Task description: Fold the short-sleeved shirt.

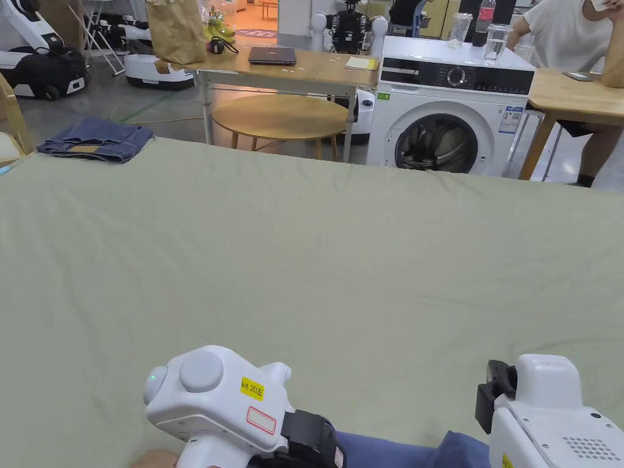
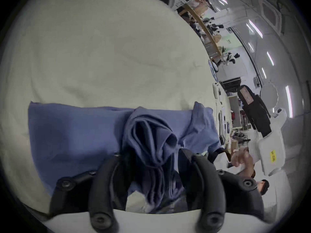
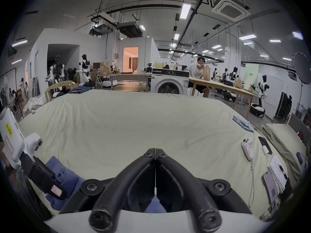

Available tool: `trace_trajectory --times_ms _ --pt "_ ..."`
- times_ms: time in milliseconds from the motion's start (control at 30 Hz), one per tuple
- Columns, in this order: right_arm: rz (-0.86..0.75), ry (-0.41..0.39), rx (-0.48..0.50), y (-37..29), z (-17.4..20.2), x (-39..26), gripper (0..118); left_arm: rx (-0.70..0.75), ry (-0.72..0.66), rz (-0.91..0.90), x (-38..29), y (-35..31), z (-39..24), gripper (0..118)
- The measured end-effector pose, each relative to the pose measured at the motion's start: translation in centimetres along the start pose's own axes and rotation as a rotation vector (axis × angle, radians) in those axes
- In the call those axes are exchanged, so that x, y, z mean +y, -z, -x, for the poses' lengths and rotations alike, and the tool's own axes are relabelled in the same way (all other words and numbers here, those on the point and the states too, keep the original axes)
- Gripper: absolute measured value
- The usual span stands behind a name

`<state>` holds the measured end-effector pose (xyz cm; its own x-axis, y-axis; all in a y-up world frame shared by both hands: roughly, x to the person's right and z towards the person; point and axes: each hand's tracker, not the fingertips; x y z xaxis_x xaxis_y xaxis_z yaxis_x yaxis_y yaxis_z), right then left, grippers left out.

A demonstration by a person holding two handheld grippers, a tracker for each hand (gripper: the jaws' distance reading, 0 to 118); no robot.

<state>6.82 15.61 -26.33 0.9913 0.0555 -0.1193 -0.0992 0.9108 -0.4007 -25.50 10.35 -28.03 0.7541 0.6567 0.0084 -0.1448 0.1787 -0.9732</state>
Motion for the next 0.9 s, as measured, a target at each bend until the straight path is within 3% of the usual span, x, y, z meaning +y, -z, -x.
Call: trace_trajectory --times_ms 67,100,167,267,433,567,733,833,900 --pt "0.003 0.002 0.004 0.0 0.0 0.0 0 -0.056 0.018 -0.022 -0.4 -1.5 -0.6 50" --pt "0.005 0.006 0.009 0.0 0.0 0.0 0 -0.082 0.035 -0.060 -0.7 -2.3 -0.9 44" --pt "0.012 0.011 0.016 0.0 -0.1 -0.1 0 -0.113 0.087 -0.128 -0.9 -3.6 -1.2 14" --pt "0.012 0.013 0.016 -0.1 -0.1 -0.2 0 -0.091 0.074 -0.146 -0.8 -4.4 -0.6 5" --pt "0.014 0.015 0.013 -0.3 -0.5 -0.5 0 0.016 0.045 -0.150 -0.5 -3.1 1.1 4" --pt "0.022 0.017 0.008 -0.3 -0.7 -0.8 0 -0.063 0.026 -0.060 -0.8 0.1 2.0 3" --pt "0.033 0.022 0.001 -0.3 -1.0 -1.1 0 -0.278 -0.012 -0.025 -1.2 4.7 2.6 3" --pt "0.034 0.034 0.005 -0.4 -1.1 -1.2 0 -0.146 -0.019 0.003 -1.2 7.7 2.7 0" --pt "0.035 0.035 0.006 -0.5 -1.1 -1.2 0 -0.194 -0.030 -0.007 -1.3 8.6 2.8 0"
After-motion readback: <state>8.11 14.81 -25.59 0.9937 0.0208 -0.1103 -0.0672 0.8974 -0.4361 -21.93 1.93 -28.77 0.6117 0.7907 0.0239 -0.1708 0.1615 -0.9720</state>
